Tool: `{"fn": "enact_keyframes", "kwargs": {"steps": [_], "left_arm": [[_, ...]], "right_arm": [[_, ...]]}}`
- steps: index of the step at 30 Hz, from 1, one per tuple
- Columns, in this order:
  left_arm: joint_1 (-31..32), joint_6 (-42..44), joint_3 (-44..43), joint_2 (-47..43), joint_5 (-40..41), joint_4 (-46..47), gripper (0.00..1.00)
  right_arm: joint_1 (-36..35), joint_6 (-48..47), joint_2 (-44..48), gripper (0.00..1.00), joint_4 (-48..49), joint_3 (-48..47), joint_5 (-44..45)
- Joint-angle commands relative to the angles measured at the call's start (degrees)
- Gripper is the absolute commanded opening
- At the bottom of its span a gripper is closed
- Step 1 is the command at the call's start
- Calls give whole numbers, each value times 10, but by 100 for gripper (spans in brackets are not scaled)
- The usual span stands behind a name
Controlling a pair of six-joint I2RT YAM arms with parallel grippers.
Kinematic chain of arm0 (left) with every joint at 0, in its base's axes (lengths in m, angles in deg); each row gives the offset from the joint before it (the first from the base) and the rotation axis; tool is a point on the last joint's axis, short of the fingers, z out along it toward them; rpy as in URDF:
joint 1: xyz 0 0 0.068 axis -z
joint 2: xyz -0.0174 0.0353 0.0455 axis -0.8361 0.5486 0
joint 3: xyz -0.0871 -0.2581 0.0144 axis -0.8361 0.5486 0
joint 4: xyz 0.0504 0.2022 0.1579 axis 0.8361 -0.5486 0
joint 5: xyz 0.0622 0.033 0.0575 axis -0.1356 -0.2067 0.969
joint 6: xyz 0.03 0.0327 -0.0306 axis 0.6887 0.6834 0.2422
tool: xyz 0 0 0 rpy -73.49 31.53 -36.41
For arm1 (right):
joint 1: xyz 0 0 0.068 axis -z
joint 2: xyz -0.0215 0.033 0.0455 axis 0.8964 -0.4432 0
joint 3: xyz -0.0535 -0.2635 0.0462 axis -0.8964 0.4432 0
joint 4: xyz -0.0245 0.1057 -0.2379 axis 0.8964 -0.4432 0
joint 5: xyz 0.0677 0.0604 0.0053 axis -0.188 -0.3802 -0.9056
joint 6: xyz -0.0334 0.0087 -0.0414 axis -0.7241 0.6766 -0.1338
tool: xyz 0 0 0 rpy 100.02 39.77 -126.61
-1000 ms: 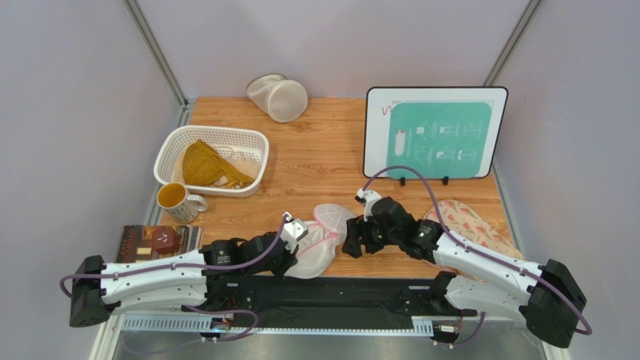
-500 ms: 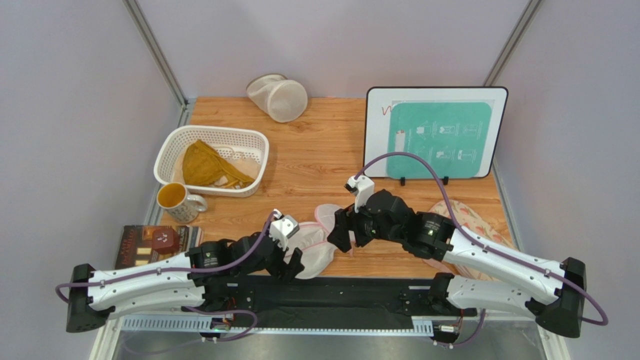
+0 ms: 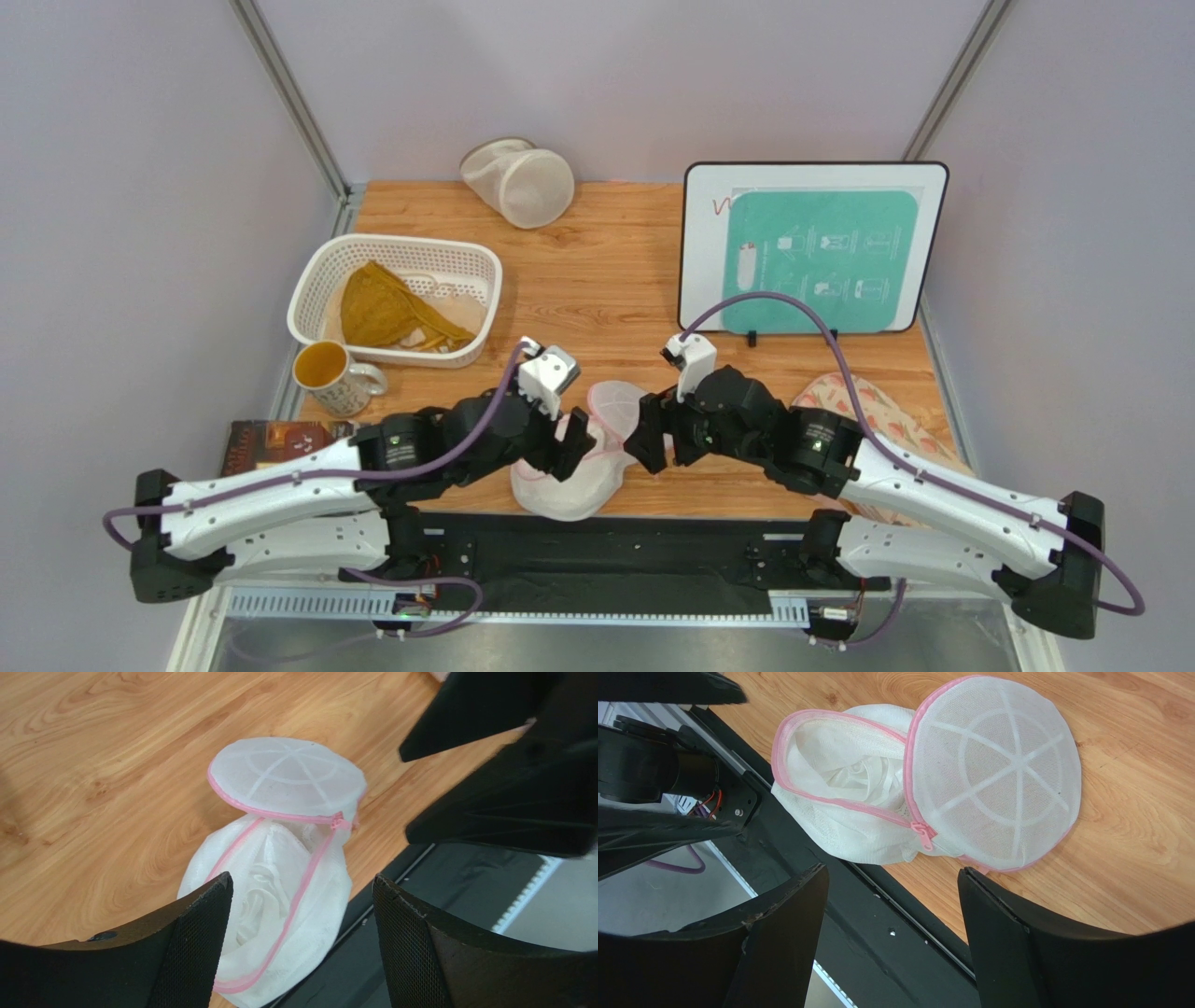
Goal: Unzip the laundry bag and remove the bra
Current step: Pick up the bra from the laundry bag.
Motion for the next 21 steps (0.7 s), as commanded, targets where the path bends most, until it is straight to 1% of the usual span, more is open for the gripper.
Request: {"fn": "enact_keyframes", "kwargs": {"steps": [1,2,6,10,13,14,18,21], "left_arm": [[-5,-15,-29,96,45,-6,76],[-18,-25,-31,116,42,-2,74],[-68,-56,-26,139,-12,34,66],[-74,-70,-31,171,-20,45,65],[-78,-83,-30,204,-37,58,60],[-78,-88,-27,206,-43,66,58],[-78,-110,-4,204,-45,79,53],[-78,-113,8,202,-43,89,52]], "right_arm": [[-3,25,40,73,11,24,21],[-4,30,53,73,10,29,20],[-3,41,80,73,-3,49,23],[-3,45,103,73,-17,63,29],[-3,50,118,73,-17,74,31],[-3,51,121,73,-16,78,30],[-4,55,133,73,-19,87,32],[-3,56,138,73,-23,89,33]]}}
